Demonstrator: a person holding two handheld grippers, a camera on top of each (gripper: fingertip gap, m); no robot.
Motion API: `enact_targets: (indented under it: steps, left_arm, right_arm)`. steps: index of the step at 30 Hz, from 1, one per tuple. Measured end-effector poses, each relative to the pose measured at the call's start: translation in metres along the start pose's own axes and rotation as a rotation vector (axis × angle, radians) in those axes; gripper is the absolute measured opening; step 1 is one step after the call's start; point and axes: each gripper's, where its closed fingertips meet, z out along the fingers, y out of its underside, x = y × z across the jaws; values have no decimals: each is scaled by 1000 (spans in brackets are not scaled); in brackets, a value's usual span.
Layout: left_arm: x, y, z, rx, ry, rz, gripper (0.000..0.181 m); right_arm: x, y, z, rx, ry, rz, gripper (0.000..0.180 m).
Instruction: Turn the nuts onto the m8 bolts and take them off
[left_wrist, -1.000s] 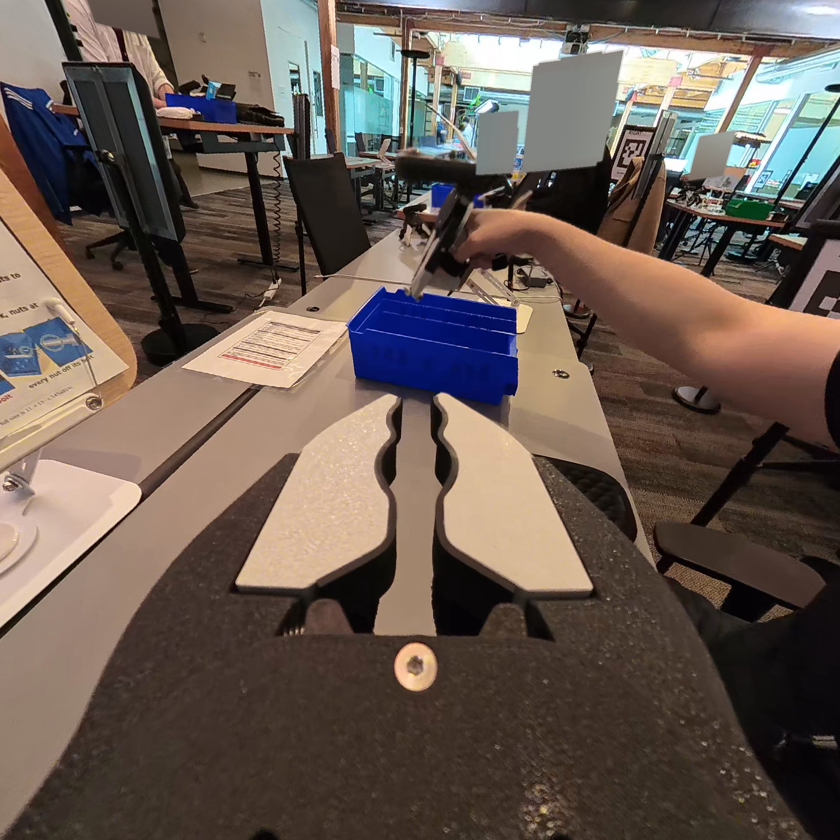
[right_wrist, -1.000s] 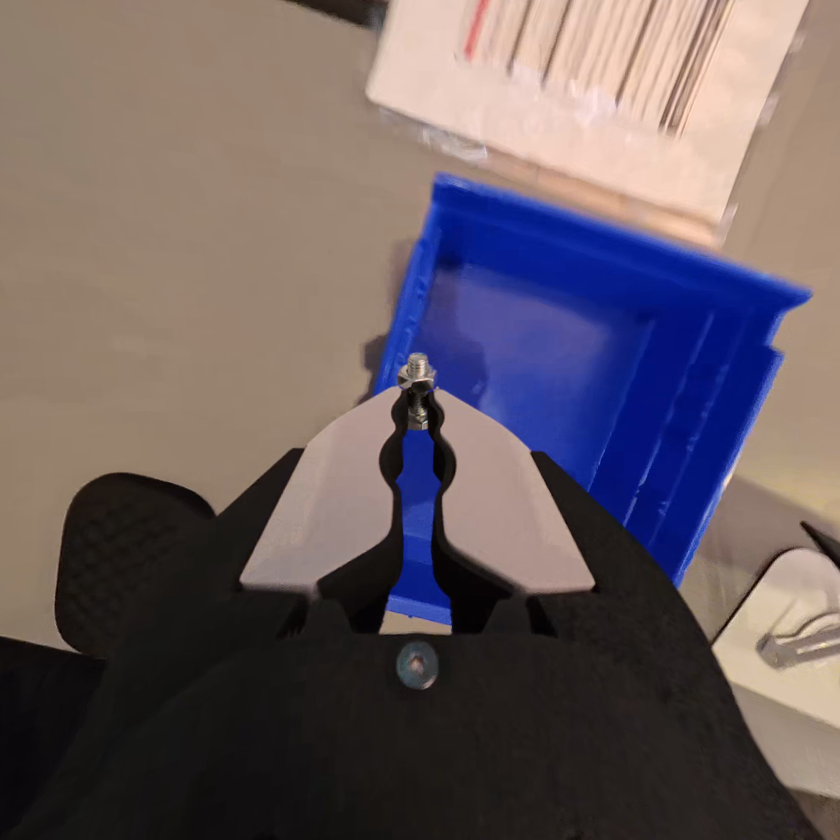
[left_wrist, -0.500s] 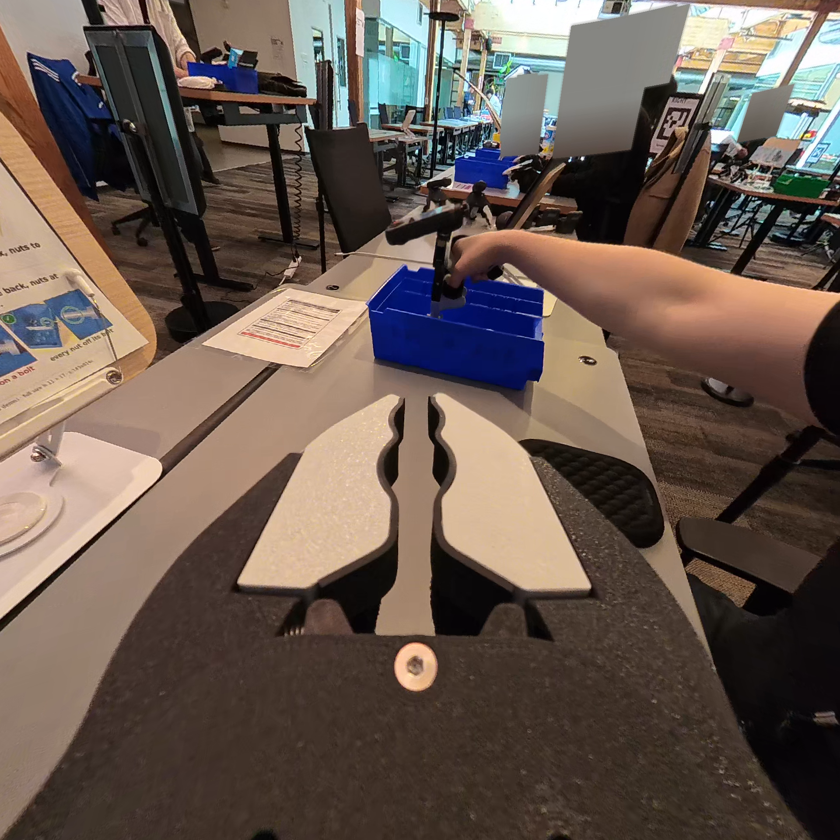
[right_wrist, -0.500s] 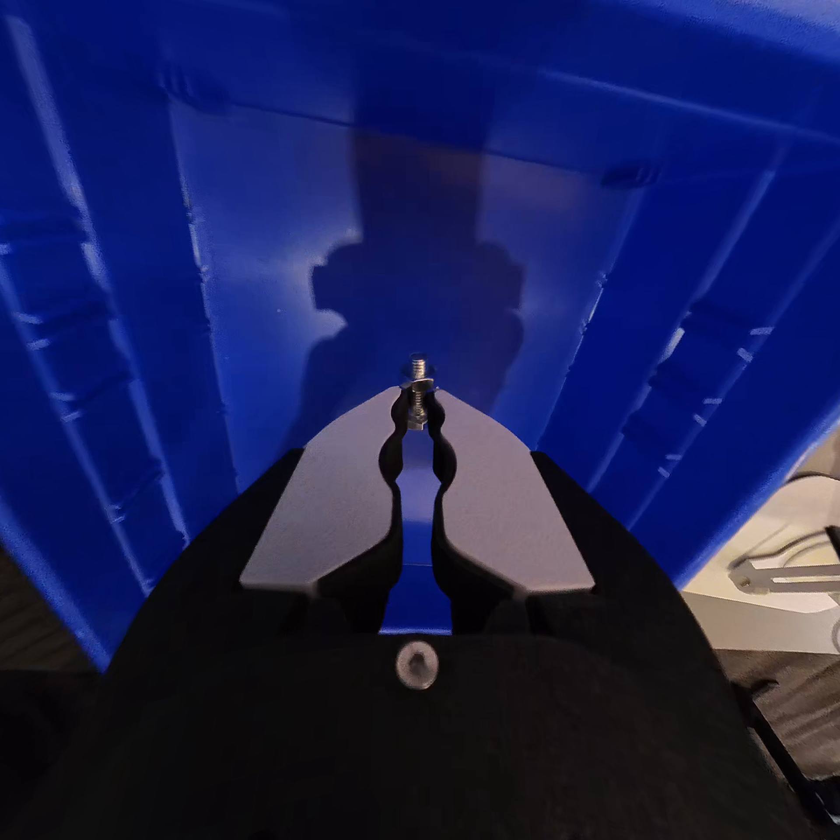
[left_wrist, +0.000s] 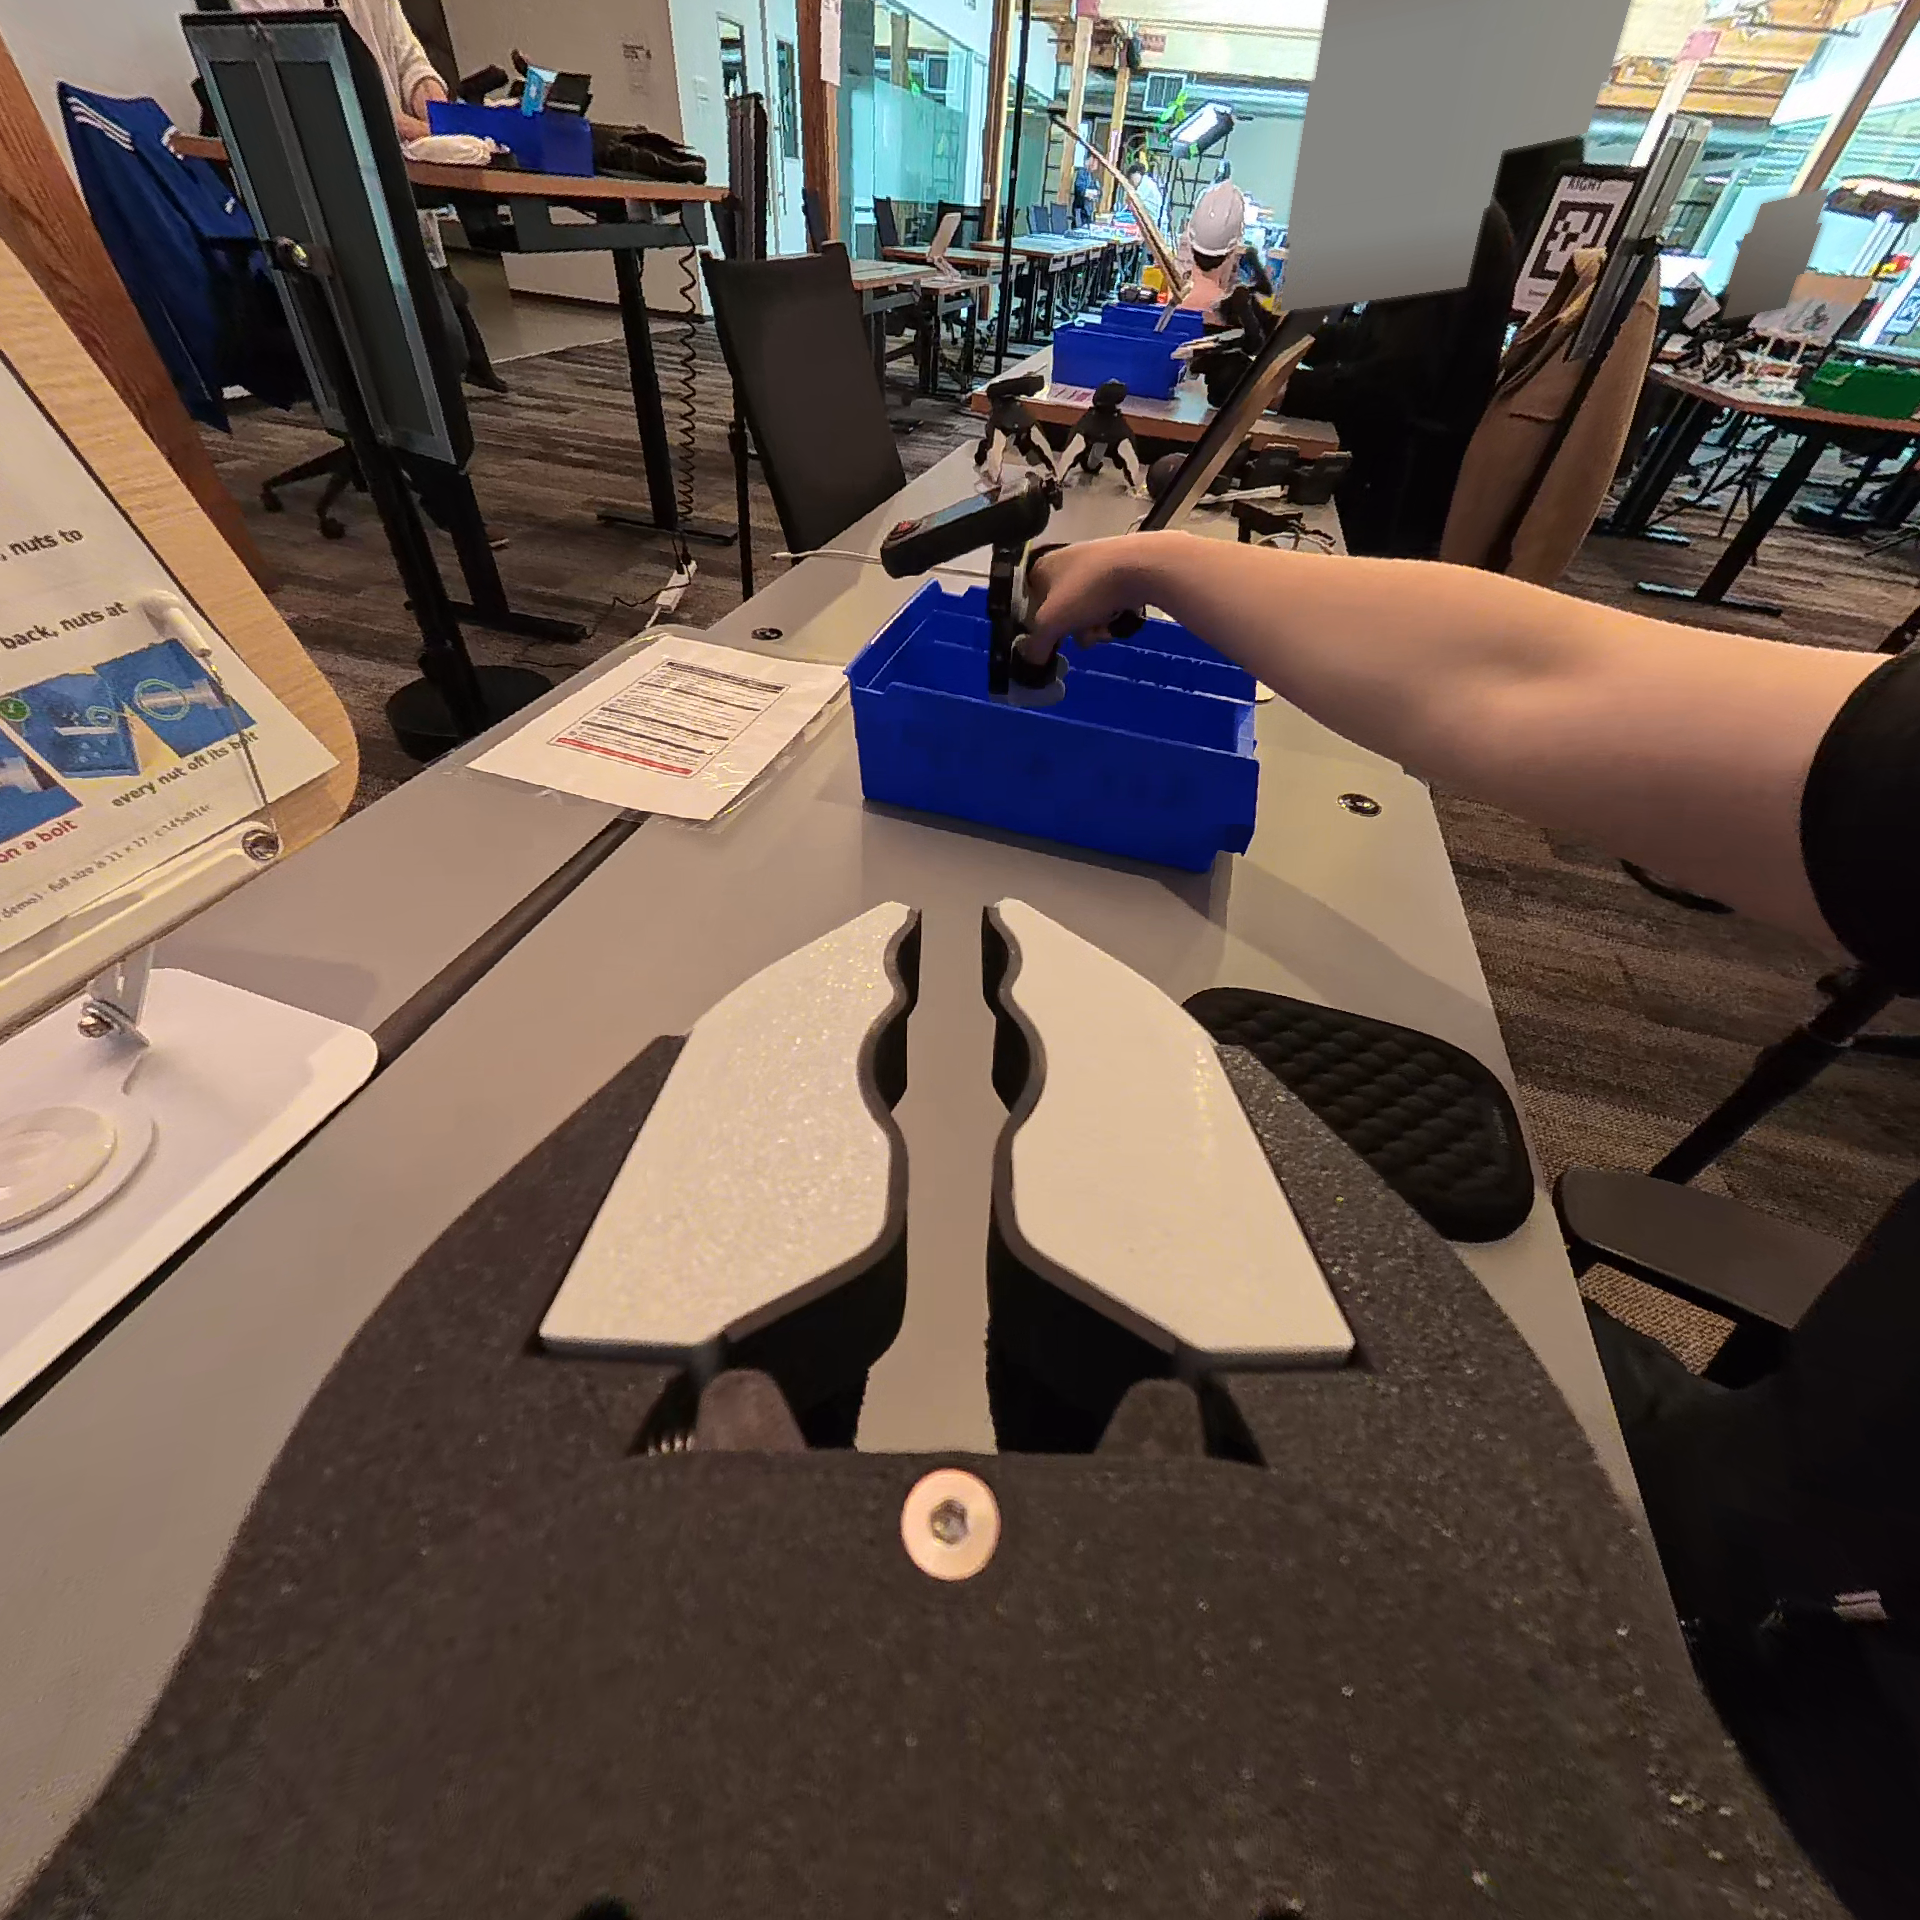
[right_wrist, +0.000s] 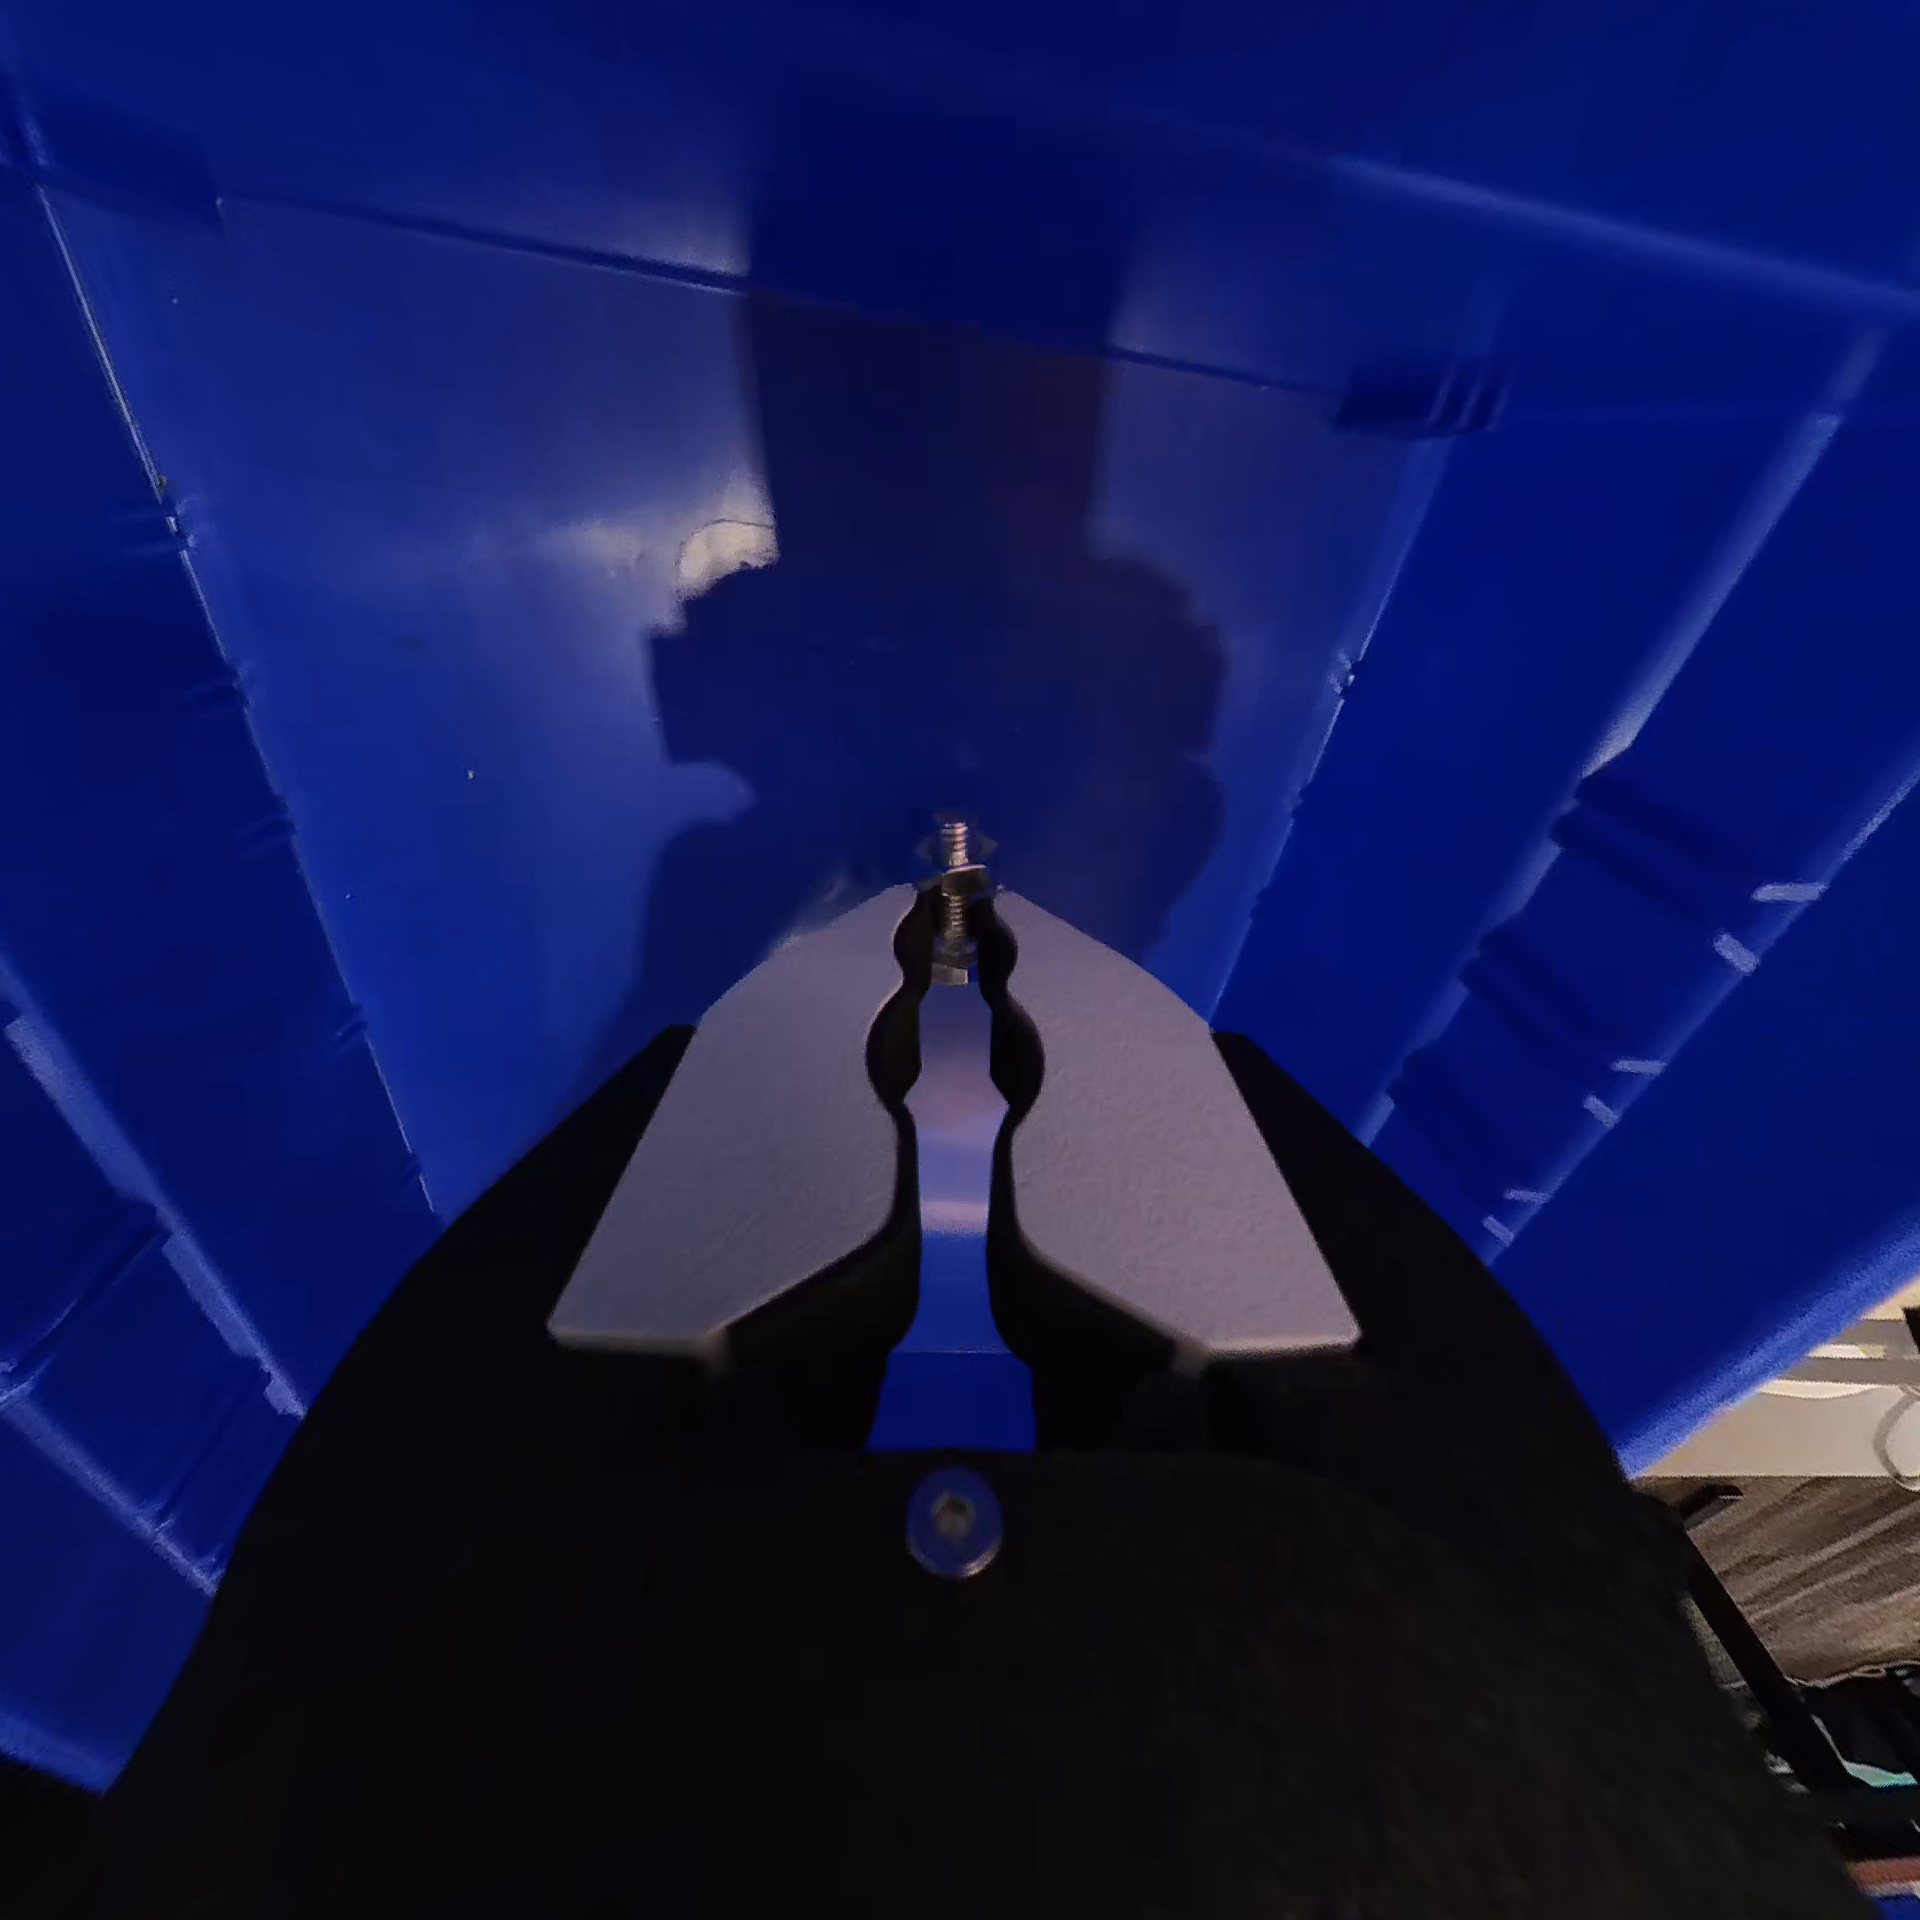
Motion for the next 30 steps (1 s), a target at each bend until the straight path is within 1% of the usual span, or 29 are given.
enact_targets:
  steps: [10, 13, 15, 18, 21, 24, 27, 30]
  left_arm:
    - [2, -2, -1, 7, 4, 3, 11]
    - [2, -2, -2, 9, 4, 2, 11]
    - [2, -3, -2, 11, 4, 0, 10]
    - [2, -5, -4, 20, 3, 1, 11]
    - [4, -10, -8, 37, 6, 5, 11]
    - [6, -14, -11, 50, 6, 13, 11]
    - [7, -16, -12, 59, -1, 18, 11]
    - [1, -16, -12, 61, -34, 10, 11]
  right_arm:
    - [5, 3, 7, 37, 4, 25, 8]
    - [6, 2, 8, 60, 6, 31, 10]
    - [7, 1, 7, 85, 10, 34, 17]
    - [4, -2, -8, 149, -7, 21, 20]
    - [1, -5, -46, 229, -10, -8, 21]
    - [-6, -12, -111, 352, 27, -60, 23]
    - [-37, -27, -197, 581, 39, -111, 23]
    - [-102, -39, -277, 866, -40, -196, 24]
